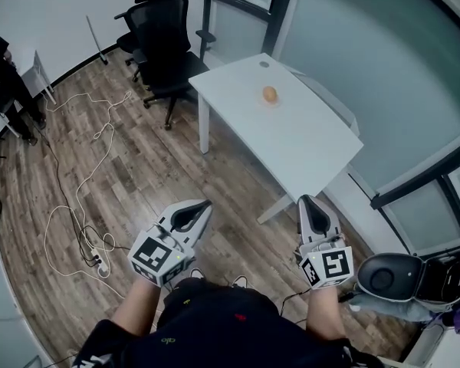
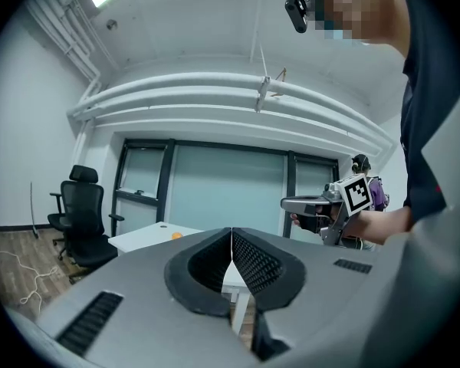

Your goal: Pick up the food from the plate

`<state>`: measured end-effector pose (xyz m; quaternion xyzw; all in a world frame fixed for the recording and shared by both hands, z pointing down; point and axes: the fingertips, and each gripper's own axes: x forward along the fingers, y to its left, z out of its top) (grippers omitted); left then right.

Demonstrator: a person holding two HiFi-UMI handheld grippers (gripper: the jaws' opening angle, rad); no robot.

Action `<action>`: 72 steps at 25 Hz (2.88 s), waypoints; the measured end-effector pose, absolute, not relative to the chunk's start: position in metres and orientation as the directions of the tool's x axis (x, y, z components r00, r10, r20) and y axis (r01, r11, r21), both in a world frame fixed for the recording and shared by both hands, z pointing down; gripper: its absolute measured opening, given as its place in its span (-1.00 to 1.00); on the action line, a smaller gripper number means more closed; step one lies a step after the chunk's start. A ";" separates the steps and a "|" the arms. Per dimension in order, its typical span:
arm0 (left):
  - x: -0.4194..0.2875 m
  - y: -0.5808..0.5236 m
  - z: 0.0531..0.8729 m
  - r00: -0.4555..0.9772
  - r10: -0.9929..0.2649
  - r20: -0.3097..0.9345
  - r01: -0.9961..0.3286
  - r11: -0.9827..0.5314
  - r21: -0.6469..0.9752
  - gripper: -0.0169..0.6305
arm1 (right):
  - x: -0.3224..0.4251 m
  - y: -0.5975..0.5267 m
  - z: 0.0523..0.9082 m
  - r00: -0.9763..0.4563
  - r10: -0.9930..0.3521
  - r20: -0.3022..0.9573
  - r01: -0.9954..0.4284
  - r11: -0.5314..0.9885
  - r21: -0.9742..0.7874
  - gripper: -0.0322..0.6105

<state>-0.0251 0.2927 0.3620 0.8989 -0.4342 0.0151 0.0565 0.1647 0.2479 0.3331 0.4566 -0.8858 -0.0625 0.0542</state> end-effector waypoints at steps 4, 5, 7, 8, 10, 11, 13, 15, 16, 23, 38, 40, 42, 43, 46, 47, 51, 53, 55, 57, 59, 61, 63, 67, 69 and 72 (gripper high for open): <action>-0.037 0.294 0.369 0.642 -0.763 0.071 -0.766 -0.635 0.100 -0.88 | 0.152 0.253 0.337 -0.560 -0.827 0.051 -0.811 0.559 0.174 -0.79; -0.041 0.293 0.371 0.647 -0.759 0.068 -0.762 -0.640 0.097 -0.88 | 0.149 0.253 0.339 -0.553 -0.831 0.056 -0.814 0.553 0.177 -0.79; -0.049 0.293 0.372 0.655 -0.753 0.064 -0.755 -0.652 0.071 -0.88 | 0.141 0.255 0.346 -0.542 -0.838 0.069 -0.818 0.545 0.184 -0.79; -0.053 0.292 0.374 0.657 -0.751 0.065 -0.753 -0.655 0.058 -0.88 | 0.137 0.255 0.349 -0.538 -0.840 0.075 -0.820 0.542 0.185 -0.79; -0.060 0.288 0.378 0.661 -0.747 0.074 -0.750 -0.659 0.054 -0.88 | 0.127 0.254 0.357 -0.535 -0.840 0.089 -0.821 0.542 0.180 -0.79; -0.063 0.287 0.381 0.664 -0.744 0.078 -0.748 -0.661 0.060 -0.88 | 0.121 0.254 0.361 -0.537 -0.838 0.098 -0.819 0.546 0.177 -0.79; -0.072 0.287 0.387 0.667 -0.740 0.087 -0.745 -0.663 0.072 -0.88 | 0.109 0.253 0.370 -0.546 -0.829 0.119 -0.811 0.559 0.174 -0.79; -0.082 0.283 0.392 0.664 -0.741 0.095 -0.747 -0.660 0.079 -0.88 | 0.099 0.247 0.376 -0.554 -0.822 0.132 -0.804 0.569 0.170 -0.79; -0.087 0.279 0.393 0.660 -0.745 0.097 -0.751 -0.655 0.082 -0.88 | 0.096 0.242 0.376 -0.556 -0.821 0.132 -0.804 0.571 0.166 -0.79; -0.114 0.245 0.387 0.627 -0.773 0.097 -0.779 -0.621 0.084 -0.88 | 0.092 0.192 0.366 -0.546 -0.831 0.107 -0.821 0.557 0.128 -0.79; -0.089 0.096 0.379 0.583 -0.805 0.115 -0.812 -0.581 0.048 -0.88 | 0.115 0.028 0.364 -0.590 -0.804 0.074 -0.799 0.594 0.096 -0.79; -0.075 0.076 0.381 0.590 -0.798 0.123 -0.807 -0.589 0.043 -0.88 | 0.128 0.006 0.365 -0.589 -0.806 0.061 -0.801 0.592 0.088 -0.79; -0.063 0.054 0.382 0.592 -0.796 0.127 -0.804 -0.593 0.037 -0.88 | 0.141 -0.014 0.365 -0.588 -0.808 0.043 -0.803 0.589 0.087 -0.79; -0.058 0.042 0.381 0.590 -0.798 0.127 -0.806 -0.590 0.037 -0.88 | 0.149 -0.026 0.364 -0.586 -0.809 0.037 -0.805 0.587 0.085 -0.79; -0.041 0.004 0.378 0.572 -0.810 0.127 -0.819 -0.571 0.046 -0.88 | 0.173 -0.062 0.365 -0.581 -0.813 0.037 -0.810 0.582 0.071 -0.79; -0.035 -0.006 0.378 0.567 -0.814 0.129 -0.823 -0.566 0.049 -0.88 | 0.182 -0.072 0.367 -0.581 -0.812 0.042 -0.810 0.583 0.066 -0.79; -0.004 -0.041 0.379 0.562 -0.814 0.146 -0.827 -0.559 0.066 -0.88 | 0.213 -0.107 0.378 -0.580 -0.812 0.068 -0.810 0.584 0.058 -0.79; 0.011 -0.052 0.383 0.580 -0.799 0.157 -0.813 -0.579 0.059 -0.88 | 0.225 -0.121 0.385 -0.572 -0.816 0.080 -0.816 0.576 0.040 -0.79; 0.022 -0.064 0.388 0.594 -0.786 0.171 -0.801 -0.597 0.044 -0.88 | 0.233 -0.134 0.393 -0.568 -0.818 0.090 -0.820 0.572 0.025 -0.79; 0.030 -0.077 0.391 0.597 -0.782 0.180 -0.799 -0.600 0.045 -0.88 | 0.238 -0.146 0.398 -0.571 -0.815 0.094 -0.818 0.575 0.019 -0.79; 0.035 -0.091 0.393 0.599 -0.779 0.186 -0.797 -0.601 0.051 -0.88 | 0.243 -0.157 0.403 -0.573 -0.814 0.095 -0.817 0.577 0.010 -0.79; 0.040 -0.104 0.395 0.609 -0.771 0.184 -0.790 -0.611 0.054 -0.88 | 0.245 -0.166 0.406 -0.577 -0.812 0.089 -0.815 0.580 0.002 -0.79; 0.043 -0.117 0.399 0.620 -0.762 0.187 -0.782 -0.620 0.065 -0.88 | 0.243 -0.175 0.407 -0.586 -0.806 0.082 -0.809 0.588 -0.001 -0.79; 0.041 -0.152 0.401 0.640 -0.747 0.178 -0.766 -0.637 0.081 -0.88 | 0.236 -0.198 0.411 -0.579 -0.811 0.085 -0.813 0.582 0.017 -0.79; 0.036 -0.171 0.403 0.654 -0.736 0.172 -0.755 -0.651 0.085 -0.88 | 0.231 -0.212 0.414 -0.563 -0.821 0.094 -0.823 0.567 0.027 -0.79; 0.025 -0.205 0.407 0.672 -0.720 0.172 -0.739 -0.669 0.084 -0.88 | 0.224 -0.237 0.416 -0.532 -0.839 0.113 -0.843 0.537 0.019 -0.79</action>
